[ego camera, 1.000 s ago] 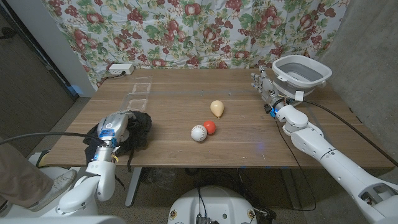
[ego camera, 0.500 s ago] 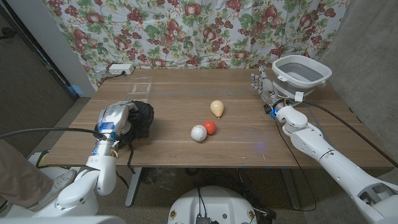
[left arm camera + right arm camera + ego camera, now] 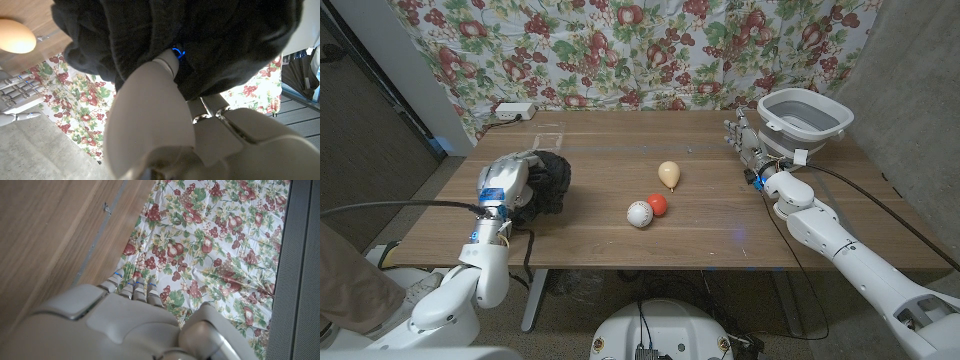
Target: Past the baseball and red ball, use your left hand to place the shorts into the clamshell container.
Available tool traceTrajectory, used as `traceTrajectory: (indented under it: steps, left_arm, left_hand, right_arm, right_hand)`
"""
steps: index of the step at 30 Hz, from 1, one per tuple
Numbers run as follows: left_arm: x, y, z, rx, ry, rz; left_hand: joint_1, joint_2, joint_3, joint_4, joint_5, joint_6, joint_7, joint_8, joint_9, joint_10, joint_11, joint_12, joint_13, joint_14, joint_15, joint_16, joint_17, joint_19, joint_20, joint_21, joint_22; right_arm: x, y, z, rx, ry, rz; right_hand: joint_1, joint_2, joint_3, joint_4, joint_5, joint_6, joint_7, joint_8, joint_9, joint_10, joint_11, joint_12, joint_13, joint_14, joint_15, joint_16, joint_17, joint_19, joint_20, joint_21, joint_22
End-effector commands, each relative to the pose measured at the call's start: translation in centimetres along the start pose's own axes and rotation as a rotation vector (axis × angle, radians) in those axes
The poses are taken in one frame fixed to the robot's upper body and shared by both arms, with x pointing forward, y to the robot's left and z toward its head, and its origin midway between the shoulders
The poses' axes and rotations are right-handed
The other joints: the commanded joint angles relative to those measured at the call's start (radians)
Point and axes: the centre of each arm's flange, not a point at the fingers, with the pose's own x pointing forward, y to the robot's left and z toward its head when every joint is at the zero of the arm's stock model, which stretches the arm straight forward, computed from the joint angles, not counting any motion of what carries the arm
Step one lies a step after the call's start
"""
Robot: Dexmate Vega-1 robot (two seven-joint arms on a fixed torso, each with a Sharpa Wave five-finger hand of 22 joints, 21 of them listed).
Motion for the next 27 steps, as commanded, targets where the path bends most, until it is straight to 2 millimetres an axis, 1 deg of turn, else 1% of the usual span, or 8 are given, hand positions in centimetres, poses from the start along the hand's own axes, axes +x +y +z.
traceTrajectory:
  steps: [1, 6, 10, 12, 13, 15, 27]
  left_arm:
    - [1.1, 1.0, 0.1, -0.005, -0.025, 0.054]
    - [1.6, 1.5, 0.2, -0.009, -0.031, 0.071]
    - [2.2, 1.9, 0.4, -0.025, -0.039, 0.082]
    - [2.4, 2.1, 0.5, -0.035, -0.038, 0.082]
    - [2.6, 2.2, 0.5, -0.036, -0.046, 0.085]
    - [2.9, 2.5, 0.7, -0.043, -0.050, 0.086]
    - [4.3, 3.9, 0.8, -0.065, -0.059, 0.111]
  left_hand:
    - [0.006, -0.012, 0.022, 0.004, 0.007, 0.078, 0.056, 0.003, -0.010, 0.027, -0.001, 0.002, -0.009, 0.141, -0.184, -0.001, 0.334, 0.048, -0.211, 0.371, 0.263]
    - [0.005, -0.019, 0.028, 0.004, 0.008, 0.088, 0.053, 0.003, -0.019, 0.042, -0.002, 0.003, -0.017, 0.151, -0.183, -0.002, 0.333, 0.054, -0.209, 0.367, 0.257]
    - [0.005, -0.022, 0.031, 0.003, 0.008, 0.090, 0.057, 0.003, -0.021, 0.044, -0.003, 0.003, -0.018, 0.155, -0.183, -0.005, 0.332, 0.056, -0.209, 0.367, 0.255]
    - [0.004, -0.024, 0.034, 0.004, 0.008, 0.092, 0.057, 0.003, -0.023, 0.049, -0.001, 0.003, -0.022, 0.162, -0.182, -0.008, 0.327, 0.057, -0.209, 0.365, 0.253]
    - [0.003, -0.027, 0.035, 0.005, 0.008, 0.092, 0.056, 0.003, -0.024, 0.055, 0.006, 0.003, -0.026, 0.167, -0.180, -0.010, 0.321, 0.060, -0.210, 0.363, 0.250]
    - [0.002, -0.030, 0.037, 0.005, 0.009, 0.097, 0.061, 0.006, -0.023, 0.059, 0.003, 0.003, -0.029, 0.172, -0.182, -0.014, 0.316, 0.064, -0.209, 0.364, 0.249]
    - [-0.004, -0.041, 0.042, 0.007, 0.009, 0.091, 0.062, 0.008, -0.019, 0.059, 0.005, 0.002, -0.030, 0.182, -0.178, -0.017, 0.304, 0.084, -0.210, 0.348, 0.230]
  right_arm:
    - [0.2, 0.0, 0.1, 0.000, -0.001, 0.002]
    - [0.3, -0.1, 0.2, -0.001, 0.000, 0.001]
    - [0.5, -0.1, 0.2, -0.006, 0.001, 0.005]
    - [0.6, -0.1, 0.3, -0.003, 0.004, 0.007]
    - [0.6, -0.1, 0.4, -0.008, 0.003, 0.010]
    - [0.7, -0.1, 0.4, -0.010, 0.002, 0.013]
    - [1.1, -0.6, 0.7, -0.014, 0.000, 0.010]
  right_hand:
    - [0.008, 0.011, 0.006, 0.001, 0.002, 0.008, 0.003, 0.002, 0.002, 0.004, 0.003, 0.005, 0.003, 0.003, -0.003, 0.003, 0.001, 0.003, 0.002, 0.004, 0.005]
    - [0.011, 0.012, 0.007, 0.000, 0.002, 0.009, 0.003, 0.003, 0.002, 0.004, 0.001, 0.006, 0.003, 0.004, -0.004, 0.003, 0.001, 0.005, 0.003, 0.004, 0.005]
    - [0.013, 0.013, 0.009, -0.001, 0.001, 0.010, 0.003, 0.003, 0.002, 0.005, 0.003, 0.006, 0.003, 0.003, -0.004, 0.003, 0.001, 0.008, 0.001, 0.006, 0.005]
    - [0.015, 0.013, 0.010, -0.002, 0.001, 0.010, 0.005, 0.002, 0.002, 0.004, 0.003, 0.005, 0.003, 0.004, -0.003, 0.003, 0.002, 0.026, -0.008, 0.012, 0.005]
    - [0.015, 0.013, 0.011, -0.002, 0.000, 0.010, 0.005, 0.002, 0.002, 0.004, 0.003, 0.005, 0.003, 0.004, -0.002, 0.003, 0.002, 0.031, -0.010, 0.014, 0.005]
    - [0.016, 0.013, 0.011, -0.003, 0.000, 0.010, 0.007, 0.002, 0.002, 0.004, 0.004, 0.005, 0.003, 0.004, -0.001, 0.003, 0.002, 0.032, -0.011, 0.014, 0.005]
    - [0.019, 0.013, 0.013, -0.004, -0.001, 0.011, 0.007, 0.002, 0.002, 0.006, 0.007, 0.005, 0.003, 0.003, -0.002, 0.002, 0.002, 0.027, -0.009, 0.011, 0.006]
